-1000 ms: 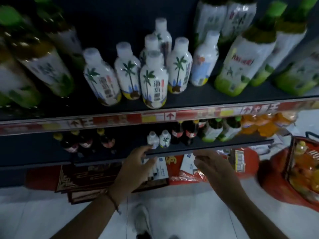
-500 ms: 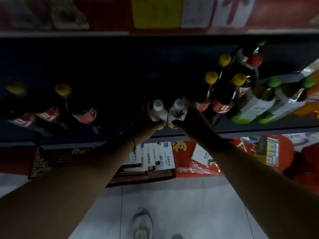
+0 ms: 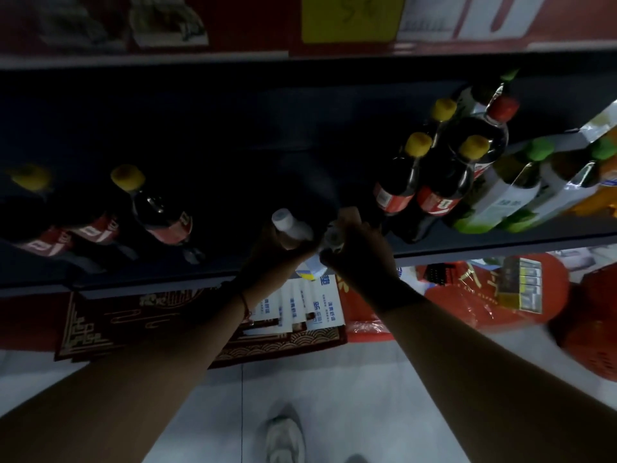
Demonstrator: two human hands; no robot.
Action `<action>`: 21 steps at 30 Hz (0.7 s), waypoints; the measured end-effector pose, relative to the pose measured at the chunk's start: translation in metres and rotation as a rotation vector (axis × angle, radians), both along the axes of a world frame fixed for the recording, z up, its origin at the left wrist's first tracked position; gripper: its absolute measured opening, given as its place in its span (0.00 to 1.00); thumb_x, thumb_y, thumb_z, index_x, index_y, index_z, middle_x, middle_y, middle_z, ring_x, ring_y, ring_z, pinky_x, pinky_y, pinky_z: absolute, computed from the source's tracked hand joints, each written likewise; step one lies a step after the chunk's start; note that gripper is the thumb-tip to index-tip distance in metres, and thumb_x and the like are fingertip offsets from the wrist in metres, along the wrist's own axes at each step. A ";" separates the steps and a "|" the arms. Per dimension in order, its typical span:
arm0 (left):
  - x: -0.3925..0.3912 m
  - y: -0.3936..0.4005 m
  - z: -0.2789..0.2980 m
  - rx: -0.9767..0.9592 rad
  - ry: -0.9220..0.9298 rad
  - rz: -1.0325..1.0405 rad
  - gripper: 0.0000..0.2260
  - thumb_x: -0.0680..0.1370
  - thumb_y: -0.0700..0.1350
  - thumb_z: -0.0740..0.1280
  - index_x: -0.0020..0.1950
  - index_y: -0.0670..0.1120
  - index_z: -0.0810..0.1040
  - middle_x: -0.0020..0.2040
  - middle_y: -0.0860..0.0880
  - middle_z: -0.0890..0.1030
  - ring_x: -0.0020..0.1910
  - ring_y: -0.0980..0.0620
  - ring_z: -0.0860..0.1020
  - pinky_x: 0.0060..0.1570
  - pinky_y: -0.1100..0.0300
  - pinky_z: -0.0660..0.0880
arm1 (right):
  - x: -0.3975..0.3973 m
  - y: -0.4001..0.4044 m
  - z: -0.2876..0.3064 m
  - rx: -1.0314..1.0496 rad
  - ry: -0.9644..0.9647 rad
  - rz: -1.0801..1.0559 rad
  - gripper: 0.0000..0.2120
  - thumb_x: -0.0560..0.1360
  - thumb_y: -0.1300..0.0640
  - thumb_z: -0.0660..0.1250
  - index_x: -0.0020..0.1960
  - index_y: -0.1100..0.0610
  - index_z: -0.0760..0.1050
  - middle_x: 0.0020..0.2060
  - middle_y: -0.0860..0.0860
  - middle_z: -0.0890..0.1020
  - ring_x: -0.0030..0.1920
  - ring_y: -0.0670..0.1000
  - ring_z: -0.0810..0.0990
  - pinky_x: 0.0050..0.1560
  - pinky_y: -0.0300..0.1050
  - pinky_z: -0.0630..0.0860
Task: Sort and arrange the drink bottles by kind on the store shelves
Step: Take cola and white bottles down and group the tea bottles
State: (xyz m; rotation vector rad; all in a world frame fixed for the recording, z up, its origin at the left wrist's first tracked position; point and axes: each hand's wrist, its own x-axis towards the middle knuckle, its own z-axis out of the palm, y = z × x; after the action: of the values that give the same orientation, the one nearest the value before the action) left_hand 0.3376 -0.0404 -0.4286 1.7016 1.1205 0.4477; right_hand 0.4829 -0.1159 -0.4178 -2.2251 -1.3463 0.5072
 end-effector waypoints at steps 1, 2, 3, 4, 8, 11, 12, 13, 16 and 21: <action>-0.003 -0.002 0.003 0.001 -0.008 0.004 0.13 0.74 0.47 0.75 0.52 0.56 0.73 0.46 0.57 0.80 0.47 0.64 0.79 0.41 0.75 0.71 | -0.002 -0.004 0.002 0.019 0.079 -0.057 0.24 0.67 0.53 0.75 0.57 0.51 0.66 0.47 0.47 0.79 0.47 0.50 0.79 0.43 0.48 0.79; -0.008 -0.007 0.006 -0.010 -0.001 0.015 0.14 0.74 0.46 0.75 0.53 0.55 0.72 0.47 0.58 0.79 0.47 0.64 0.79 0.40 0.75 0.71 | -0.005 -0.010 0.007 0.040 0.172 -0.112 0.23 0.68 0.51 0.75 0.56 0.50 0.67 0.45 0.45 0.79 0.45 0.48 0.79 0.41 0.45 0.77; -0.015 -0.016 0.011 -0.029 0.009 0.025 0.15 0.74 0.46 0.75 0.55 0.56 0.71 0.48 0.59 0.78 0.47 0.65 0.78 0.41 0.75 0.71 | -0.009 -0.021 0.012 0.053 0.270 -0.160 0.22 0.68 0.50 0.75 0.56 0.50 0.67 0.43 0.43 0.78 0.44 0.46 0.79 0.40 0.43 0.76; -0.024 -0.025 0.014 -0.053 0.011 0.036 0.17 0.75 0.47 0.74 0.57 0.56 0.70 0.49 0.59 0.78 0.48 0.65 0.78 0.42 0.74 0.71 | -0.014 -0.033 0.017 0.047 0.370 -0.212 0.22 0.68 0.50 0.75 0.55 0.49 0.67 0.43 0.43 0.79 0.44 0.45 0.79 0.41 0.42 0.77; -0.065 -0.071 0.064 -0.196 -0.009 0.109 0.17 0.75 0.47 0.74 0.59 0.52 0.72 0.49 0.58 0.79 0.49 0.62 0.79 0.41 0.75 0.71 | -0.031 -0.100 0.078 0.084 0.631 -0.498 0.15 0.67 0.53 0.76 0.50 0.48 0.75 0.41 0.46 0.84 0.44 0.47 0.83 0.44 0.45 0.80; -0.087 -0.099 0.123 -0.264 -0.076 0.138 0.18 0.74 0.43 0.77 0.59 0.44 0.74 0.50 0.51 0.81 0.48 0.58 0.81 0.42 0.71 0.74 | -0.039 -0.148 0.145 0.213 0.856 -0.627 0.06 0.74 0.57 0.70 0.51 0.55 0.78 0.43 0.53 0.85 0.45 0.54 0.85 0.42 0.45 0.82; -0.094 -0.107 0.148 -0.292 -0.128 0.141 0.17 0.73 0.42 0.76 0.58 0.42 0.75 0.48 0.50 0.82 0.46 0.58 0.82 0.42 0.70 0.75 | -0.042 -0.161 0.172 0.251 0.933 -0.680 0.05 0.76 0.57 0.68 0.51 0.54 0.77 0.44 0.54 0.85 0.46 0.55 0.85 0.43 0.46 0.81; -0.102 -0.116 0.173 -0.313 -0.162 0.136 0.15 0.74 0.39 0.75 0.57 0.41 0.74 0.46 0.49 0.82 0.43 0.60 0.82 0.41 0.69 0.76 | -0.044 -0.174 0.197 0.281 0.993 -0.749 0.03 0.77 0.57 0.66 0.51 0.53 0.76 0.45 0.55 0.84 0.47 0.55 0.84 0.44 0.48 0.81; -0.122 -0.133 0.245 -0.351 -0.264 0.110 0.17 0.74 0.38 0.75 0.58 0.37 0.72 0.42 0.49 0.82 0.40 0.61 0.82 0.39 0.68 0.77 | -0.047 -0.201 0.265 0.339 1.201 -0.904 0.09 0.78 0.52 0.62 0.52 0.55 0.76 0.48 0.57 0.83 0.49 0.57 0.82 0.52 0.54 0.78; -0.142 -0.124 0.357 -0.224 -0.331 0.054 0.24 0.70 0.45 0.78 0.61 0.40 0.73 0.48 0.47 0.82 0.45 0.58 0.83 0.40 0.67 0.78 | -0.047 -0.210 0.367 0.445 1.350 -0.840 0.16 0.79 0.51 0.58 0.57 0.60 0.77 0.49 0.61 0.84 0.47 0.60 0.83 0.50 0.55 0.77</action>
State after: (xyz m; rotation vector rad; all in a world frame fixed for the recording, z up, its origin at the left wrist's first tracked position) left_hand 0.1955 -0.1644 -0.0717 1.3470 0.9372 0.5912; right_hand 0.4360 -0.3263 -0.0512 -1.2887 0.1782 0.9537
